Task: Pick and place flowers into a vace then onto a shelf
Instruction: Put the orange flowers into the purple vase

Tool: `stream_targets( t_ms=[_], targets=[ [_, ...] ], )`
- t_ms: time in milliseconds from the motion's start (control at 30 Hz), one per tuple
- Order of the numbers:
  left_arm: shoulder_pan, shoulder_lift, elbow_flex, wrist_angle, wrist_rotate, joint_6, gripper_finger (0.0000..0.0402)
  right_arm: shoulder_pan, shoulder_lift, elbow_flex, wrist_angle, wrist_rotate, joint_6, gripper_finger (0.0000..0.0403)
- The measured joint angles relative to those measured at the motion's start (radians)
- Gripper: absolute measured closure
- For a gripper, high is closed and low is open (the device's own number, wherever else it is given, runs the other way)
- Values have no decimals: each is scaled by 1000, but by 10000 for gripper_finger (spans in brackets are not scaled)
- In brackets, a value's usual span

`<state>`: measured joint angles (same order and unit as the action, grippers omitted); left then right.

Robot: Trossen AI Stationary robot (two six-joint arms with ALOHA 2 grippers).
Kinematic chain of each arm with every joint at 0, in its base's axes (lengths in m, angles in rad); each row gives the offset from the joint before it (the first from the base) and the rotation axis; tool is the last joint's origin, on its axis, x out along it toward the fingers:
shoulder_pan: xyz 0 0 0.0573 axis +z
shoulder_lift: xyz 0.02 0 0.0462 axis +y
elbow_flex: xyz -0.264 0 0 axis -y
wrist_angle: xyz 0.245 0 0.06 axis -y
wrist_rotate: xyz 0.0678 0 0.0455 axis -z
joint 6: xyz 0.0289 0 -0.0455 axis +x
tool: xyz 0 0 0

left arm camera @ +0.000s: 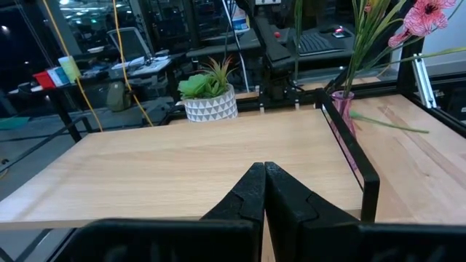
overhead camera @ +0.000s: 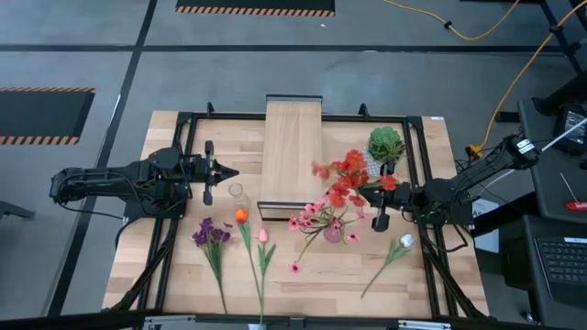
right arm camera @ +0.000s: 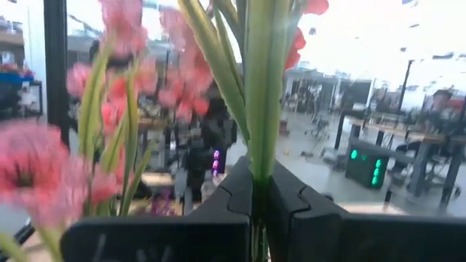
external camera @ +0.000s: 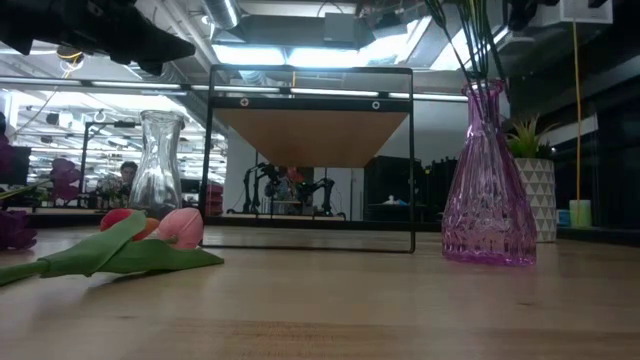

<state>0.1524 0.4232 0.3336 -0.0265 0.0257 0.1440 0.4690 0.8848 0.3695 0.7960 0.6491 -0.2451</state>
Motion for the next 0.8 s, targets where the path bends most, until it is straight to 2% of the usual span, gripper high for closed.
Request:
stream_targets(
  t_ms=[133,333,533,600,700,800],
  targets=[
    [0,0,0,0,0,0,398,-2,0,0,45,-14,-70,393],
    [0,0,0,0,0,0,398,-46,-1,0,52,-149,-78,393],
    [0,0,0,0,0,0,398,-91,-1,-3,60,-161,-82,393],
    [0,0,0,0,0,0,398,-94,-6,-36,132,-172,-96,393],
    [0,0,0,0,0,0,398,-94,-19,-131,341,-185,-103,393],
    [0,0,0,0,0,0,398,-94,-24,-249,524,-296,-67,393]
  ],
)
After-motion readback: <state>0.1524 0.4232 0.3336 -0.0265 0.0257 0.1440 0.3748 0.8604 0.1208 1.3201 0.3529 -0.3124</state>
